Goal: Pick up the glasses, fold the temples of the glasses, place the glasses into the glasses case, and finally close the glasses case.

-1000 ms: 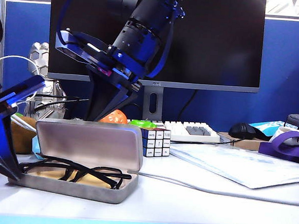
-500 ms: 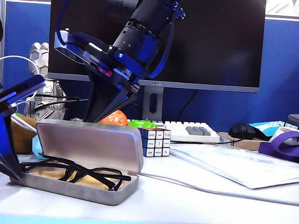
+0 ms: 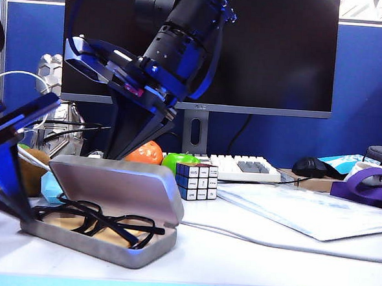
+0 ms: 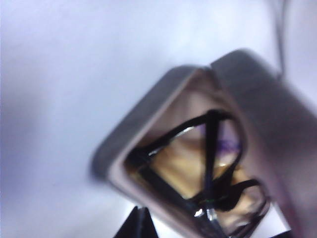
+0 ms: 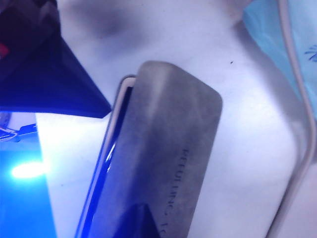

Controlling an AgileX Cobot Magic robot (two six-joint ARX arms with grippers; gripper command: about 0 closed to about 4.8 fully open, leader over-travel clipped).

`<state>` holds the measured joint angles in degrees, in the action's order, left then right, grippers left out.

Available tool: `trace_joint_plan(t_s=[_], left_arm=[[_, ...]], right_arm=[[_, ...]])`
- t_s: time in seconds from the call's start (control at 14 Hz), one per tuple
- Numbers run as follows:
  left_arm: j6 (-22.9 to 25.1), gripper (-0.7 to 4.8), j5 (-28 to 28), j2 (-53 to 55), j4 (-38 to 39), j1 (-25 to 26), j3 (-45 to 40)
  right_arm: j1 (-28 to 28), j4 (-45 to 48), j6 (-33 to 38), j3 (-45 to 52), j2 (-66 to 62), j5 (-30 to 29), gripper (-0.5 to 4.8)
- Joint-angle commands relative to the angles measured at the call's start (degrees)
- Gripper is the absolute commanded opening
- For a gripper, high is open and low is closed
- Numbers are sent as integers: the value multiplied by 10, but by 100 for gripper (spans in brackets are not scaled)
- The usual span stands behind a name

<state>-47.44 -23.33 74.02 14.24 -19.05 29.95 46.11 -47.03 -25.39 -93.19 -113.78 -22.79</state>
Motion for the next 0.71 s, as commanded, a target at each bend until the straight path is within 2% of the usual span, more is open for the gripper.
trace_joint_plan(t_s=[0.07,0.43,0.71], left_arm=[[0,-6,-11,-1,-29,0,2],[1,-6,-14,-1,-34,0,2],[20,-6,-15,-1,19,0,2]], right_arm=[[5,-12,-3,1,-5,-18,-1],[12,-16,-3,2,-13,-29,-1],[10,-16,-3,1,-13,-27,-1]])
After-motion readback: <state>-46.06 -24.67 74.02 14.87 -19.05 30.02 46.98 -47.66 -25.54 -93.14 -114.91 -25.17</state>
